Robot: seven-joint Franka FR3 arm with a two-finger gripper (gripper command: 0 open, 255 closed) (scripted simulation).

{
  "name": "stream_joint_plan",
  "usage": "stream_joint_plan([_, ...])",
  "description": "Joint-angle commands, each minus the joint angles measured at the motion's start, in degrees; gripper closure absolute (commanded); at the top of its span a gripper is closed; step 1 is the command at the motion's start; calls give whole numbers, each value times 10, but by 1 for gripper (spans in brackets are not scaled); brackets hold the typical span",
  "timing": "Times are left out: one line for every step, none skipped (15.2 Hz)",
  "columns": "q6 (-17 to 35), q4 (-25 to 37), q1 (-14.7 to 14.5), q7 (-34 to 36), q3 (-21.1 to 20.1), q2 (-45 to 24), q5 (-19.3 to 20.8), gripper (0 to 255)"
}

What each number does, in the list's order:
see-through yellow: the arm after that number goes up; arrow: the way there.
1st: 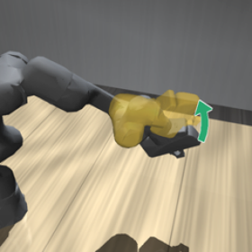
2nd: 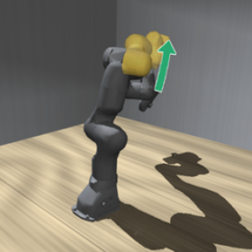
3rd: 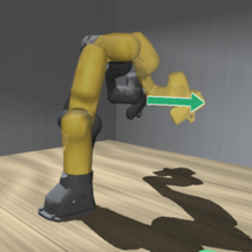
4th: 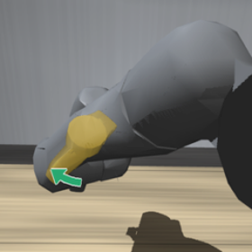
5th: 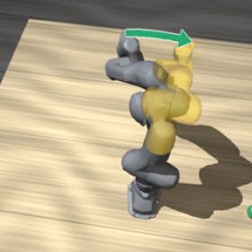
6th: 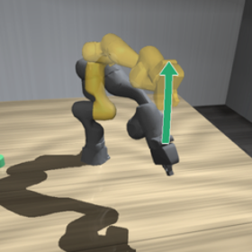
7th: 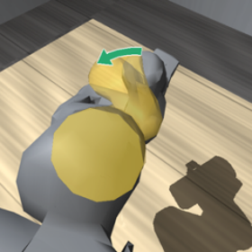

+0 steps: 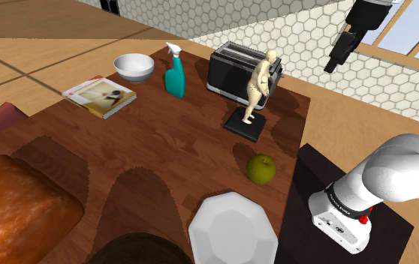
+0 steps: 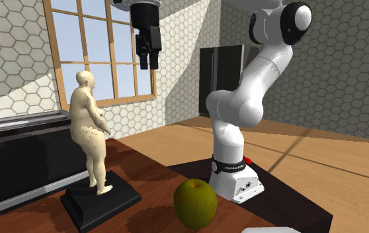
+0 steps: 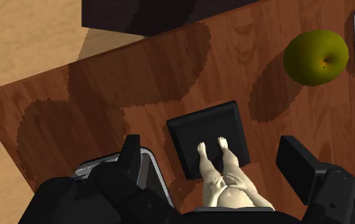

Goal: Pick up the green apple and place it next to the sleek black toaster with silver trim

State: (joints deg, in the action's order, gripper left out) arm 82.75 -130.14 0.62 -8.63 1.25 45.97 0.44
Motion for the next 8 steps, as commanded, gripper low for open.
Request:
stream_joint_plan([0,0,0,0,0,0,0,0])
stream_joint_plan([10,-20,-3,9,-9,12,-7,0])
stream_joint_plan([20,-38,-7,18,-18,23,-15,0])
stream_joint_plan([30,-57,-10,28,-28,33,-23,0])
stream_joint_plan([41,-75,-15,37,-38,44,-32,0])
stream_joint_plan([51,-92,-19,46,-48,53,-40,0])
stream_joint_plan([61,-109,-24,56,-58,62,-50,0])
stream_joint_plan([72,-125,-29,65,-69,71,-59,0])
